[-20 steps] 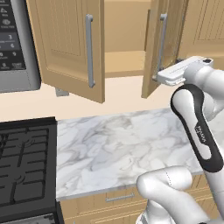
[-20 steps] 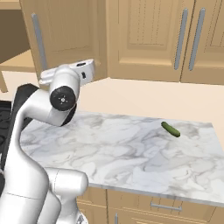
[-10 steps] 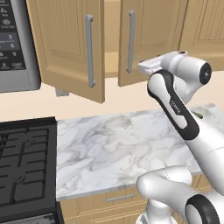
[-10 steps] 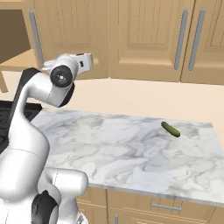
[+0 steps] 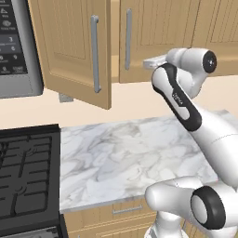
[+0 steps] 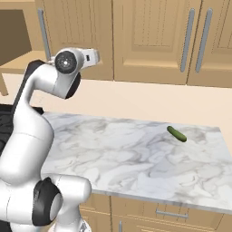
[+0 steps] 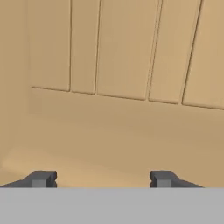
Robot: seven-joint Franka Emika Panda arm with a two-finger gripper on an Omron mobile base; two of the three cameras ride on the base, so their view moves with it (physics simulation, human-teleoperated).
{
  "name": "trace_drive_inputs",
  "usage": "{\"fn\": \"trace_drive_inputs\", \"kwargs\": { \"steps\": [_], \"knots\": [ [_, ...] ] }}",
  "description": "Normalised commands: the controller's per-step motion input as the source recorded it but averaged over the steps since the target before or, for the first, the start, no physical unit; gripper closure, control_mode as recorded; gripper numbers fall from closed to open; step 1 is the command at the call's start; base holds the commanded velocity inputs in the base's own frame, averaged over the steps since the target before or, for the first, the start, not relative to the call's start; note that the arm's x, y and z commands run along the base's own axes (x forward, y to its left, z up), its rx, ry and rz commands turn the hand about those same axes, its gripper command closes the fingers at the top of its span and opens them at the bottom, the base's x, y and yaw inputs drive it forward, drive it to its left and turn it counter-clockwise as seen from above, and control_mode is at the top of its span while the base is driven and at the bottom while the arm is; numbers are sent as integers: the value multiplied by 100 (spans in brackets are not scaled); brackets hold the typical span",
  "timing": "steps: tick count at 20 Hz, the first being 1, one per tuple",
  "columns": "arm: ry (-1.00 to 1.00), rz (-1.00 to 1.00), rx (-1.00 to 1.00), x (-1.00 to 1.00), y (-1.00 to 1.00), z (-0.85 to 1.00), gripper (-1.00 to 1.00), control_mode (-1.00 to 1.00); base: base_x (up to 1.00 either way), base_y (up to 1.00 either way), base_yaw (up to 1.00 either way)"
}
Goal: Close all open cabinet doors.
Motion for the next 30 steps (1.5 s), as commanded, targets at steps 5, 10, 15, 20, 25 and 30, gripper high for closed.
{"fn": "trace_drive_inputs", "kwargs": {
  "steps": [5,10,15,20,25,30],
  "knots": [
    [1,0,-8,19,20,-52,-100,-100,0,0,0],
    [-4,0,-17,-50,55,-62,-100,-100,0,0,0],
    [-3,0,-12,-87,63,-22,-100,-100,0,0,0],
    [-2,0,-13,-90,44,1,-100,-100,0,0,0],
    [-2,1,-15,-84,44,1,-100,-100,0,0,0],
    [-12,0,-15,-96,57,0,-100,-100,0,0,0]
  ]
}}
